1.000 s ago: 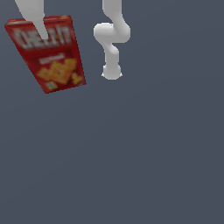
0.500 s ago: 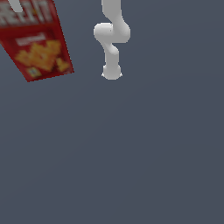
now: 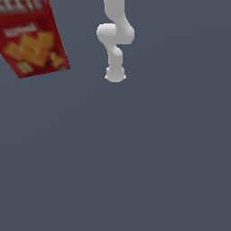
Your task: Pick up the object and move it to a goal position.
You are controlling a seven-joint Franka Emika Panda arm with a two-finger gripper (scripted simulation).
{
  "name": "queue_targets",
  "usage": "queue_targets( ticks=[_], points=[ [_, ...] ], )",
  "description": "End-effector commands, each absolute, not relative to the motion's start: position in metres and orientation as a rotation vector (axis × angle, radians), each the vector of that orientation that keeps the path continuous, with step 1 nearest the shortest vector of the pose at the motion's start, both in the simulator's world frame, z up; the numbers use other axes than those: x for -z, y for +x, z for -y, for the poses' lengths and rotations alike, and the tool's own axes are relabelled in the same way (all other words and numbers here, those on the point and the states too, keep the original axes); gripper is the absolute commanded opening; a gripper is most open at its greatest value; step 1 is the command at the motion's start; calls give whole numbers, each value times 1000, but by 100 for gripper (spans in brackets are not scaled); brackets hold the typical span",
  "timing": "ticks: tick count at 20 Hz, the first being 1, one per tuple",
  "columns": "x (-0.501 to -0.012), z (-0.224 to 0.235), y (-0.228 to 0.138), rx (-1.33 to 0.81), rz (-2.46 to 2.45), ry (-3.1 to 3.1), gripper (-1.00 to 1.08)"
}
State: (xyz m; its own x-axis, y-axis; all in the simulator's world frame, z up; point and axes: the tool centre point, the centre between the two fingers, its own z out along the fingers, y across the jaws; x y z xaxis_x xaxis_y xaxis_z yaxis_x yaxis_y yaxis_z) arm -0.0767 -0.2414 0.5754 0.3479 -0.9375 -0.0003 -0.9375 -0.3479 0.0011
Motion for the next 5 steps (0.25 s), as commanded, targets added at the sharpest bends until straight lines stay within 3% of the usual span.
queue_targets(
  ticks=[1, 5],
  points=[
    [-579, 243, -77, 0, 1793, 2579, -100],
    [-580, 244, -77, 0, 1793, 2579, -100]
  ],
)
